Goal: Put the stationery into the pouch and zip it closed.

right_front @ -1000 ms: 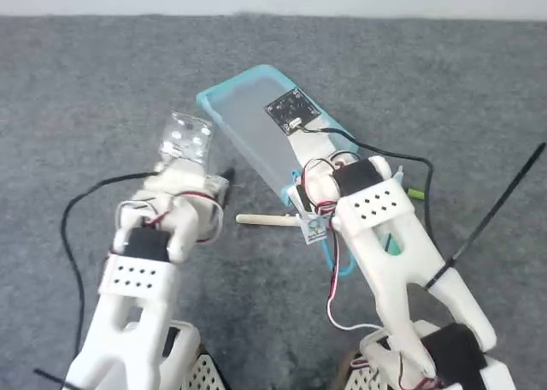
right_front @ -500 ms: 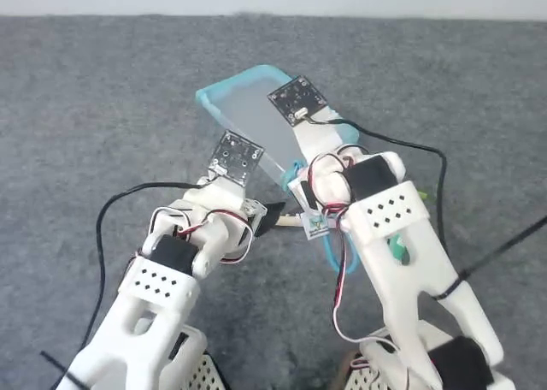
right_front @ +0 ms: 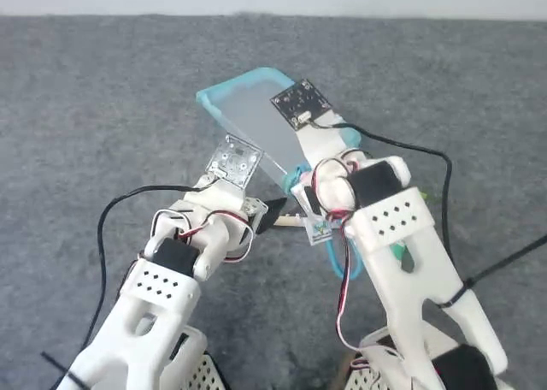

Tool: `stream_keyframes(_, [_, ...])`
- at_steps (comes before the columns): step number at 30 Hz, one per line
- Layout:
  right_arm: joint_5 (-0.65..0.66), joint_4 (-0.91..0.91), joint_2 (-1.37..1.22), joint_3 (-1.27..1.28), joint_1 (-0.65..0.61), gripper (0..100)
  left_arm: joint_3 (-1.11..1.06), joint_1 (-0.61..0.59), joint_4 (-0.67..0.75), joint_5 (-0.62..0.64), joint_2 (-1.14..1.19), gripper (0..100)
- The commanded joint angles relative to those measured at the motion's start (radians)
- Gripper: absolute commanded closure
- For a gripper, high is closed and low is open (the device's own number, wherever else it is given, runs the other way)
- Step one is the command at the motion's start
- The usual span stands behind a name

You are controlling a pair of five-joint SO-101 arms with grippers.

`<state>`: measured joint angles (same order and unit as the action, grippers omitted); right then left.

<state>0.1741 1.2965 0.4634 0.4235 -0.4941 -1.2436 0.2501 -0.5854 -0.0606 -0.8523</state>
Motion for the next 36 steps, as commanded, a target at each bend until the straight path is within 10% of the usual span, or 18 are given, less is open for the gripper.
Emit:
stream_keyframes(1, [-0.005,0.004,0.107,0.008,-0.005,99.1,0.01,0.011,0.048,0.015,-0.029,72])
stream_keyframes(17, [-0.002,-0.067,0.219,0.138,-0.117,99.1,0.01,0.084,0.035,0.017,-0.035,72])
stream_keyframes(36, [-0.002,-0.067,0.208,0.133,0.035,99.1,0.064,0.086,-0.13,0.012,-0.112,72])
